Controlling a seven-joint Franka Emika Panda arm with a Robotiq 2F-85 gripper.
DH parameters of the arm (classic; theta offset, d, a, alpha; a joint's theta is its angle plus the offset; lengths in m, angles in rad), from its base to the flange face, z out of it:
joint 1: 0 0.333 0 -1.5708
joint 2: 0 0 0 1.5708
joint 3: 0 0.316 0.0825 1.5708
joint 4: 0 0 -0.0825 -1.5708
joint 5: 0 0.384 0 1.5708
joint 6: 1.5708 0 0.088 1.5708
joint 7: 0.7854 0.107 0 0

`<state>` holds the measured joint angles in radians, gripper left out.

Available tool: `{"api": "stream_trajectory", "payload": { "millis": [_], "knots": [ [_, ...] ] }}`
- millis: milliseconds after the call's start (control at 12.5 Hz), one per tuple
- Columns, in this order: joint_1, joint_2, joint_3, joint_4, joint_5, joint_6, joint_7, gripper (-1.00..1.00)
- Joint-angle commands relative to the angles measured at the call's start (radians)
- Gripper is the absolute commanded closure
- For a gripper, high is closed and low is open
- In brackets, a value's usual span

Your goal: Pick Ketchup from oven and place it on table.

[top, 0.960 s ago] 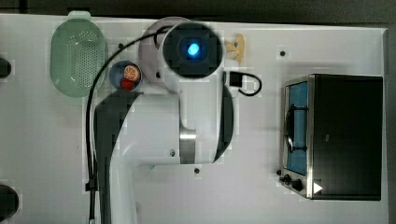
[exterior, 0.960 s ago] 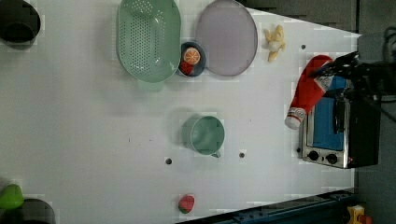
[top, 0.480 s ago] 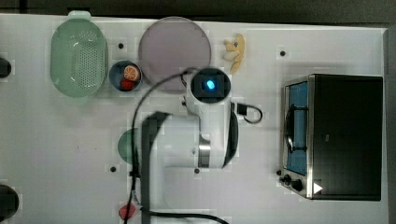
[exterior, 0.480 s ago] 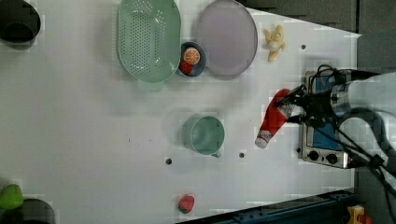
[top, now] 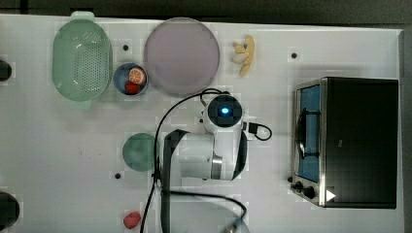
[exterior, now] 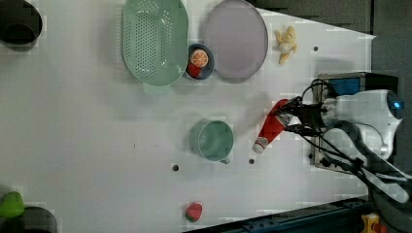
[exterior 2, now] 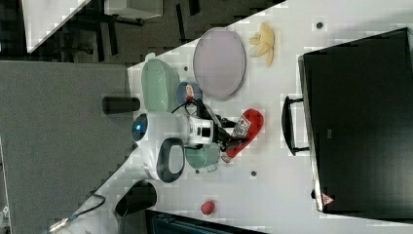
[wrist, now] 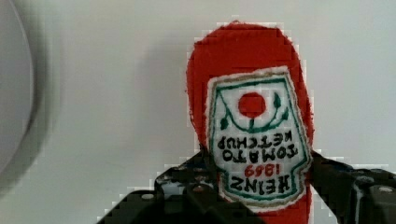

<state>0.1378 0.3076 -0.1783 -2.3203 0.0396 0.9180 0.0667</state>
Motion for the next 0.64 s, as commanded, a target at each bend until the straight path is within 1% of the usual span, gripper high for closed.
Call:
{"api": "stream_trajectory", "payload": {
  "millis": [80, 160, 240, 480, 560, 640],
  "knots": [
    [-0.007, 0.039, -0.001, 0.013, 0.003, 0.076, -0.012, -0.59],
    [-0.006, 0.044, 0.0, 0.01, 0.003, 0.104, -0.011, -0.92],
    [-0.006, 0.025, 0.0, 0.021, 0.005, 0.114, -0.009, -1.0],
    [-0.006, -0.064, 0.0, 0.07, 0.005, 0.104, -0.009, -1.0],
    [-0.005, -0.107, 0.001, 0.097, 0.004, 0.078, -0.009, -1.0],
    [-0.005, -0.146, 0.001, 0.13, 0.004, 0.016, -0.009, -1.0]
  ]
}}
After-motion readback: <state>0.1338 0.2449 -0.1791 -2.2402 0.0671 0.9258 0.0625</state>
